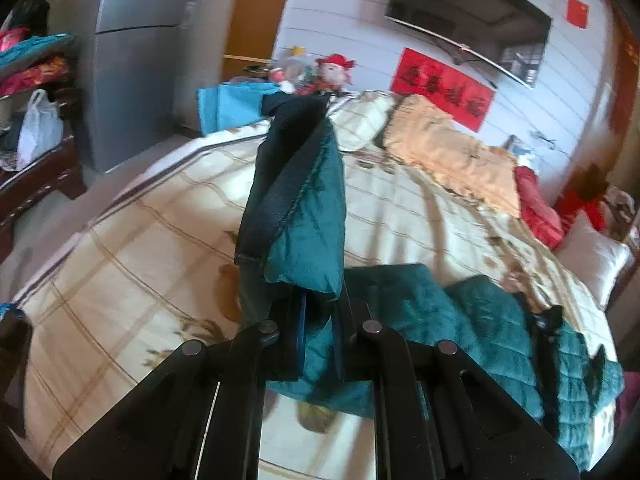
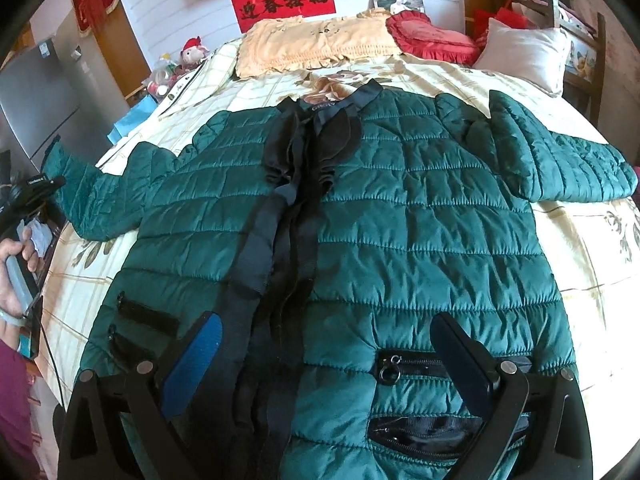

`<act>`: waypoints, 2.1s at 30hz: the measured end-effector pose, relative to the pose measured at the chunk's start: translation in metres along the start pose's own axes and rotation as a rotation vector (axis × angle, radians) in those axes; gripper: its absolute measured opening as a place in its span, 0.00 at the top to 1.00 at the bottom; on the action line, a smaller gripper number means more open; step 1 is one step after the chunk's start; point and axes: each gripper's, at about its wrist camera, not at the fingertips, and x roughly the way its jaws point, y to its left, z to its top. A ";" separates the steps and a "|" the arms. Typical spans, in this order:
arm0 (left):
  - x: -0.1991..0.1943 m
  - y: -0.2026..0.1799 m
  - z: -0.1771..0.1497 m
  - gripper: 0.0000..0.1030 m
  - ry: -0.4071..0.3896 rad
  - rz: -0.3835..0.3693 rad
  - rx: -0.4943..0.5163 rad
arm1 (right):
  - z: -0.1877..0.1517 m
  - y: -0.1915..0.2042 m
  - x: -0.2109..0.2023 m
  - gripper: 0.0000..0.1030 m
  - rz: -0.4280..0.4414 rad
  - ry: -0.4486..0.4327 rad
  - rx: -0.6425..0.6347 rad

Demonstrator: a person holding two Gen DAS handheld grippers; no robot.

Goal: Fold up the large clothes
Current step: 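Lift the sleeve with the left gripper and fold it across the jacket body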

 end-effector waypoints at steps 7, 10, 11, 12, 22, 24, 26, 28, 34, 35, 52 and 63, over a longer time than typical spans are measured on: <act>-0.014 -0.028 -0.004 0.91 0.005 -0.074 0.031 | -0.004 0.001 0.001 0.00 0.012 0.010 -0.003; -0.020 -0.039 -0.007 0.91 0.008 -0.111 0.046 | -0.005 0.000 0.000 0.00 0.014 0.007 -0.002; -0.021 -0.043 -0.007 0.91 0.011 -0.128 0.053 | -0.005 0.000 -0.001 0.00 0.014 0.005 0.000; -0.023 -0.046 -0.008 0.91 0.012 -0.140 0.058 | -0.005 -0.002 -0.002 0.00 0.017 0.001 0.003; -0.032 -0.082 -0.021 0.91 0.033 -0.194 0.113 | -0.008 -0.011 -0.005 0.00 0.036 0.001 0.030; -0.033 -0.088 -0.024 0.91 0.038 -0.197 0.121 | -0.008 -0.012 -0.006 0.00 0.037 -0.004 0.028; -0.035 -0.096 -0.028 0.91 0.039 -0.198 0.140 | -0.007 -0.013 -0.007 0.00 0.035 -0.008 0.026; -0.037 -0.103 -0.031 0.91 0.042 -0.207 0.151 | -0.007 -0.015 -0.008 0.00 0.034 -0.009 0.030; -0.045 -0.125 -0.037 0.91 0.050 -0.242 0.178 | -0.009 -0.022 -0.010 0.00 0.035 -0.014 0.044; -0.046 -0.129 -0.038 0.91 0.054 -0.251 0.180 | -0.009 -0.023 -0.010 0.00 0.034 -0.014 0.044; -0.044 -0.216 -0.075 0.91 0.129 -0.356 0.293 | -0.009 -0.050 -0.016 0.00 0.020 -0.023 0.087; -0.032 -0.273 -0.109 0.91 0.213 -0.422 0.365 | -0.010 -0.064 -0.018 0.00 0.008 -0.029 0.108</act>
